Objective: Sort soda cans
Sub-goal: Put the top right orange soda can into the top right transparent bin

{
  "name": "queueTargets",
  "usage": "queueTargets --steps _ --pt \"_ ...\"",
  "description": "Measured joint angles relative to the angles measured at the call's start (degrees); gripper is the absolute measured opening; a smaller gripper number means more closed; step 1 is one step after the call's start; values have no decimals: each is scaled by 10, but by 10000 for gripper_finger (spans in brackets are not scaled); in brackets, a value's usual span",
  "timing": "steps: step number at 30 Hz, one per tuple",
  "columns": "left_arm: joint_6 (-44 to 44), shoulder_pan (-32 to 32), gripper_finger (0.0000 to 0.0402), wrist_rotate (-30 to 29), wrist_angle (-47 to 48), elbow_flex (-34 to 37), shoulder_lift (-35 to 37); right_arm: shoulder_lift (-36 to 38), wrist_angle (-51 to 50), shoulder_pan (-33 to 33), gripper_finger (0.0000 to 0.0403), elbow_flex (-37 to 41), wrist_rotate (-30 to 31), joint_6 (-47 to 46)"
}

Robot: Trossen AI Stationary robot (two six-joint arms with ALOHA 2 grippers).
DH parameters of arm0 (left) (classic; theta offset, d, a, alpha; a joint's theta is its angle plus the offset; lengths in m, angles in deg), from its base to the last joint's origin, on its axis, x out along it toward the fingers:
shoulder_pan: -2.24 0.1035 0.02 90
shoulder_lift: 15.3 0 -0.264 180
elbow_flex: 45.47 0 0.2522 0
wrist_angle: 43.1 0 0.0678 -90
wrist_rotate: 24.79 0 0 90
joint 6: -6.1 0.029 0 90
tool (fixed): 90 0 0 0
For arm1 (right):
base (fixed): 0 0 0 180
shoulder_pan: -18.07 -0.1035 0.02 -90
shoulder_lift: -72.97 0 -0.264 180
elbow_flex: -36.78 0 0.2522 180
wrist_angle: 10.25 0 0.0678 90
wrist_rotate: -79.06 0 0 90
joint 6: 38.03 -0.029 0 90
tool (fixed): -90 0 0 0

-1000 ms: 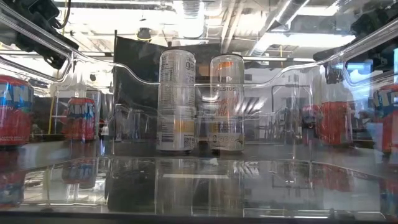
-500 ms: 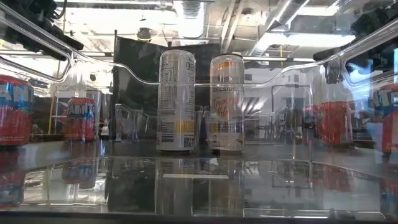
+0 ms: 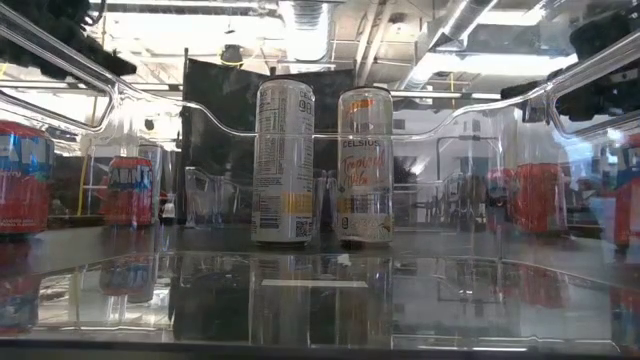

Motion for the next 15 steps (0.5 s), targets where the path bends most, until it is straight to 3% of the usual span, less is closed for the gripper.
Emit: queueTargets --steps 3,5,7,10,13,15 --pt "17 0 0 0 -46 0 -4 0 0 0 0 0 0 60" --pt "-46 0 0 2 -78 0 -4 0 20 0 0 0 0 97" --pt "-177 1 0 -13 -115 0 -4 -1 113 -1 0 0 0 98" --pt "-324 2 0 -89 -152 0 -4 0 316 -1 0 0 0 68" --pt "-377 2 0 -163 -154 0 -4 0 489 1 0 -2 28 10" --pt "-389 2 0 -209 -153 0 -5 0 516 4 0 -14 84 -43"
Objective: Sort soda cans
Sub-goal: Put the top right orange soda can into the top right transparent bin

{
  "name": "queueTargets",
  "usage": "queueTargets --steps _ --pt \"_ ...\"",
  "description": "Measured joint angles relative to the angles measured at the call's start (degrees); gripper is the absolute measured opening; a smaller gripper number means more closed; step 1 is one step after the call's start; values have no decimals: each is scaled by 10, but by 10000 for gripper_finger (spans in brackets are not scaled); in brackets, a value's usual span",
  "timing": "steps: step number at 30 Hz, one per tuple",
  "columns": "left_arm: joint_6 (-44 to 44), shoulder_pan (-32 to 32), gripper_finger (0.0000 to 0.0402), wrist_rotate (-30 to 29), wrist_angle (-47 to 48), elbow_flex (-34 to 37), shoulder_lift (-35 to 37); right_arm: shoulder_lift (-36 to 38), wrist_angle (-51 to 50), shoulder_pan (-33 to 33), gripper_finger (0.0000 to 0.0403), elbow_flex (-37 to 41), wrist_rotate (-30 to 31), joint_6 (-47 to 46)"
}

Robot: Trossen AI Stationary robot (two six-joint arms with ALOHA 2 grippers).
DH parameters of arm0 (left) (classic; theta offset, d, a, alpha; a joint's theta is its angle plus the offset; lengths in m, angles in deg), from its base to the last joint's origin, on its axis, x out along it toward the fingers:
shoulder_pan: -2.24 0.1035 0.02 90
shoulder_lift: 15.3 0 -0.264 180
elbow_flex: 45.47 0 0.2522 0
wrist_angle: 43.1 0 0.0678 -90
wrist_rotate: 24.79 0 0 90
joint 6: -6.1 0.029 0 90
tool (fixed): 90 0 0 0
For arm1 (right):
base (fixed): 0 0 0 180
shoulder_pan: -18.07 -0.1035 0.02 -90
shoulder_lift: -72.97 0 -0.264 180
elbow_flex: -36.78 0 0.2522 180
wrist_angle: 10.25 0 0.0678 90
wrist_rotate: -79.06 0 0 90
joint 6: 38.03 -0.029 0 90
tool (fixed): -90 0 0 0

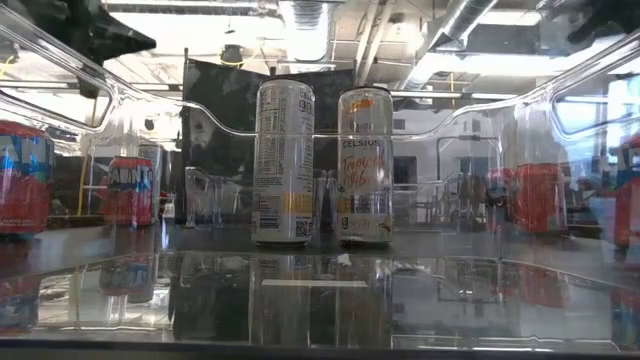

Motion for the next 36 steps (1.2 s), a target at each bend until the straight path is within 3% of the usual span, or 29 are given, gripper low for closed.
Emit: queueTargets --steps 2,6,8,10,15,21,24,29,33,36 --pt "-3 0 0 -24 -6 0 -8 0 -25 1 0 -20 79 -67" --pt "26 0 2 -30 -55 0 -39 -20 -173 5 0 -58 271 -218" --pt "26 0 9 -68 -91 0 -67 -44 -216 16 0 -76 329 -277" --pt "38 0 25 -103 -134 0 -100 -71 -236 30 0 -95 349 -338" --pt "48 3 84 -116 -241 0 -183 -166 -246 66 0 -170 303 -415" --pt "62 15 135 -112 -253 -45 -260 -272 -358 113 8 -317 183 -398" --pt "99 21 148 -112 -248 -87 -287 -306 -475 148 15 -392 146 -326" --pt "129 23 163 -111 -172 -162 -316 -358 -715 197 21 -525 146 -198" --pt "94 23 175 -110 -71 -217 -332 -407 -933 246 25 -633 162 -237" --pt "68 23 190 -110 -14 -243 -344 -437 -1046 274 45 -681 140 -278"
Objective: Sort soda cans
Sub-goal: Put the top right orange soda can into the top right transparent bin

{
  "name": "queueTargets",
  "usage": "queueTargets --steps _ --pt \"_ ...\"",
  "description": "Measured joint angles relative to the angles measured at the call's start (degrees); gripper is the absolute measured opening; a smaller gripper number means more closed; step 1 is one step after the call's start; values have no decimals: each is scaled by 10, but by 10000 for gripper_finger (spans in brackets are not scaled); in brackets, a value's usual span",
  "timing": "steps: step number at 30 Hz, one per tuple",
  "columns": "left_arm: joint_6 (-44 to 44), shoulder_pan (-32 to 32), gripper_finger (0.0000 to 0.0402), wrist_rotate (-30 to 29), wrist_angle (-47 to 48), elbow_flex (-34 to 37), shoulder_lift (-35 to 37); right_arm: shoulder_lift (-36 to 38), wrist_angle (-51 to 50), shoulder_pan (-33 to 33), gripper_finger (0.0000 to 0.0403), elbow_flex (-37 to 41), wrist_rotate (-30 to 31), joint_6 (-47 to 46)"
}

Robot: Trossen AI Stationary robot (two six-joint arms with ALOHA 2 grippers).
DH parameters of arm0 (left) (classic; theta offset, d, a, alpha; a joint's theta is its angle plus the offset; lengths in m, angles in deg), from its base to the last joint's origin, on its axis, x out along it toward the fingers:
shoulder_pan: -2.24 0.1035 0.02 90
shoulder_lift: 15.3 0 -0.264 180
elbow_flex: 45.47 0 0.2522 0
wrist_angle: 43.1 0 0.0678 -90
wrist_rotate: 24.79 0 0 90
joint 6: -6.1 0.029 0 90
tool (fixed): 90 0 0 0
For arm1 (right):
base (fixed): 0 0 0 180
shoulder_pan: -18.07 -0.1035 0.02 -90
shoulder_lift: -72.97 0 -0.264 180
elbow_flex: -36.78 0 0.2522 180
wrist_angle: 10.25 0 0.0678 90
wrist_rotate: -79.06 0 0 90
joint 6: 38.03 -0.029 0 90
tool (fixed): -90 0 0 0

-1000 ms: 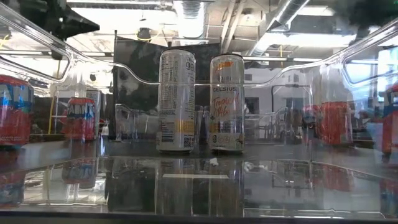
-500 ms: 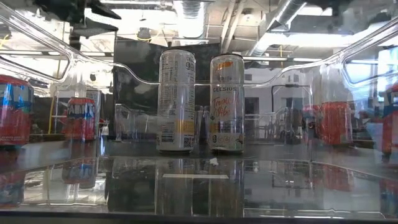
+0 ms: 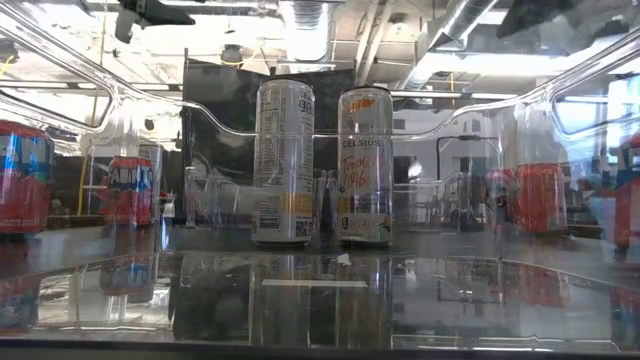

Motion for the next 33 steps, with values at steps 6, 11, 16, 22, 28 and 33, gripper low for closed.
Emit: queueTargets --steps 6,11,16,22,28,33 --pt "-32 3 233 0 50 -8 -18 -39 -171 36 150 -16 -47 -94" --pt "-64 18 271 4 77 -8 -31 -75 -263 60 286 -3 -46 -154" --pt "-66 38 300 24 86 -8 -38 -123 -255 108 384 30 -83 -168" --pt "-63 56 316 44 91 -8 -51 -179 -231 168 388 92 -111 -144" --pt "-60 56 319 44 97 -8 -60 -186 -157 210 398 125 -157 -88" --pt "-44 56 319 44 96 -8 -71 -186 -141 250 399 159 -173 -62"
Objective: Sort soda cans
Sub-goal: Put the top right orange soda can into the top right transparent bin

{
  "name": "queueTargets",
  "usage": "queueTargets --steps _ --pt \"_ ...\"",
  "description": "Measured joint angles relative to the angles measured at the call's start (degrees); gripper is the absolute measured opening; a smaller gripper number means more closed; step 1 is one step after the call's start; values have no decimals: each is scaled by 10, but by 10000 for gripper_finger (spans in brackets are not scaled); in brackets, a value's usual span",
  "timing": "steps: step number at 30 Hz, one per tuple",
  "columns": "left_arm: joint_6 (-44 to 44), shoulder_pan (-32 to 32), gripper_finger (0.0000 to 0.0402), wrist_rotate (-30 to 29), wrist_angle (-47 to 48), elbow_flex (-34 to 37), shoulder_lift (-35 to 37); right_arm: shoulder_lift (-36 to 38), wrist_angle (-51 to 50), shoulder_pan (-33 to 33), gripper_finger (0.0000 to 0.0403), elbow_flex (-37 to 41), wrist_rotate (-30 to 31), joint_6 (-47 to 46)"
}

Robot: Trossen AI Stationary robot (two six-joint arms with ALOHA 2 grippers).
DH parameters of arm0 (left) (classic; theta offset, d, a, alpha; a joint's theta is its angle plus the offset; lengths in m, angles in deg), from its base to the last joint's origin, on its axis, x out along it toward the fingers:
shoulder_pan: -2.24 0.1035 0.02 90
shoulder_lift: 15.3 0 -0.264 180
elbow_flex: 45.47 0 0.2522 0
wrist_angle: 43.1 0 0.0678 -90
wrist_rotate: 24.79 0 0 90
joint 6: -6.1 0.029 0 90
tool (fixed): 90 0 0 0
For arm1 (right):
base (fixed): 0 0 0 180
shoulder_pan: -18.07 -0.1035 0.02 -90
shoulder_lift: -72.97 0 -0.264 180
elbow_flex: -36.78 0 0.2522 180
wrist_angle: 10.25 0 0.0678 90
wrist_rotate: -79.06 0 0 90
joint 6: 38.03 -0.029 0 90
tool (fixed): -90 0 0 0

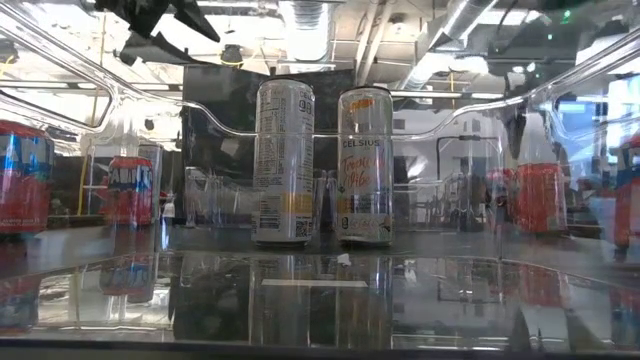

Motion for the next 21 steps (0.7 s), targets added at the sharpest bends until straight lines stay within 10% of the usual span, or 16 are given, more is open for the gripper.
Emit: queueTargets --steps 21 --pt "78 5 319 -23 -6 0 -11 -28 81 37 329 55 -11 49"
